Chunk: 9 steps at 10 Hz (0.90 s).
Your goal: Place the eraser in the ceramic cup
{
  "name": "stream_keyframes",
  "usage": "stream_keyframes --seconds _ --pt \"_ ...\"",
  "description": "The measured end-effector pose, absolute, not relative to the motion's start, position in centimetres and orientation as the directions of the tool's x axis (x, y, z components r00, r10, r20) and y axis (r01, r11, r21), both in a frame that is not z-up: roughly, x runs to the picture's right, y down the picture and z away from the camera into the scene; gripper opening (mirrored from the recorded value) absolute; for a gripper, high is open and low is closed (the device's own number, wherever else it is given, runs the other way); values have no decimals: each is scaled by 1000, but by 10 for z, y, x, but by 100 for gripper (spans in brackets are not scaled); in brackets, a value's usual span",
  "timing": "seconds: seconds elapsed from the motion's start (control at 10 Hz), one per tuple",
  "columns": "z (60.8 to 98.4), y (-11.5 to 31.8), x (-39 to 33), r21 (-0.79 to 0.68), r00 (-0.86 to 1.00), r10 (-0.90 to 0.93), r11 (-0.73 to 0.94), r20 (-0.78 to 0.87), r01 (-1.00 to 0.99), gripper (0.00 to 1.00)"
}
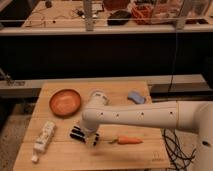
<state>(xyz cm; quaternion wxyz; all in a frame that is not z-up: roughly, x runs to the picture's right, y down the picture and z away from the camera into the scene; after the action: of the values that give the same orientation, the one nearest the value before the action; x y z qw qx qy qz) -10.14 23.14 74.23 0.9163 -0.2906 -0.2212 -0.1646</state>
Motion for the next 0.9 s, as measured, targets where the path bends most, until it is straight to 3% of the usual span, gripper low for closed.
stream_keyframes --seconds 0.9 --pt "755 241 -104 -478 858 -110 791 502 382 80"
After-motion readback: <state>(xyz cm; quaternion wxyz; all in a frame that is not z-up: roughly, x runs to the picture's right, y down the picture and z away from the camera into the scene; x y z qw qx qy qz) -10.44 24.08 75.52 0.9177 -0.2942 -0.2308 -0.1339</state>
